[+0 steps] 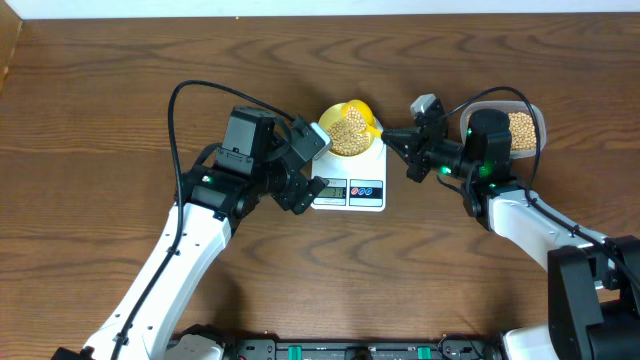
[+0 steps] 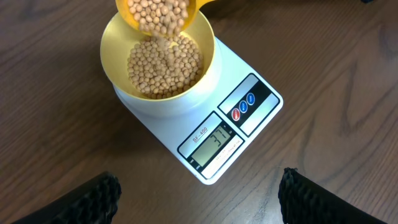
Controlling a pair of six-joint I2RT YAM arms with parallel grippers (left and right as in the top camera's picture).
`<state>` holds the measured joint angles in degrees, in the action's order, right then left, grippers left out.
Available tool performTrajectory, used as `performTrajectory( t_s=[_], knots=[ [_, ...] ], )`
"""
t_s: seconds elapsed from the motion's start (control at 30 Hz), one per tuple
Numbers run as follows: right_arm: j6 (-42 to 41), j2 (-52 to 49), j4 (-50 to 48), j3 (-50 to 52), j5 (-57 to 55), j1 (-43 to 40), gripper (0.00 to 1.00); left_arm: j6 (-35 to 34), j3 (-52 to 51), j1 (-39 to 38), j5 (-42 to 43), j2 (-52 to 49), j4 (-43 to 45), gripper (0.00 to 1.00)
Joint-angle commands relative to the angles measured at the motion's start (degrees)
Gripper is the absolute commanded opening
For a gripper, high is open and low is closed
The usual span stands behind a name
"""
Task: Scoop item into bowl and weigh 50g on scale
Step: 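Tilt the scoop with the right gripper to pour soybeans into the bowl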
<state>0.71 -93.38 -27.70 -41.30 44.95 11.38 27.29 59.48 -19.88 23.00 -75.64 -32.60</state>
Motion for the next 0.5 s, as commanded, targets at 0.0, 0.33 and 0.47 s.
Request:
performTrajectory(
  t_s=[0.0, 0.33, 0.47],
  knots=[
    [2.01, -0.79, 0.15, -0.52, -0.02, 0.42, 0.01, 0.76, -0.39, 0.26, -0.09, 0.42, 0.04, 0.84],
    [2.82, -0.79, 0.13, -0.52, -0.02, 0.42, 0.01, 0.76, -0.39, 0.26, -0.09, 0.42, 0.04, 0.84],
    [3.26, -0.79, 0.13, -0.52, -0.02, 0.42, 0.01, 0.76, -0.39, 0.26, -0.09, 0.42, 0.04, 0.84]
  ],
)
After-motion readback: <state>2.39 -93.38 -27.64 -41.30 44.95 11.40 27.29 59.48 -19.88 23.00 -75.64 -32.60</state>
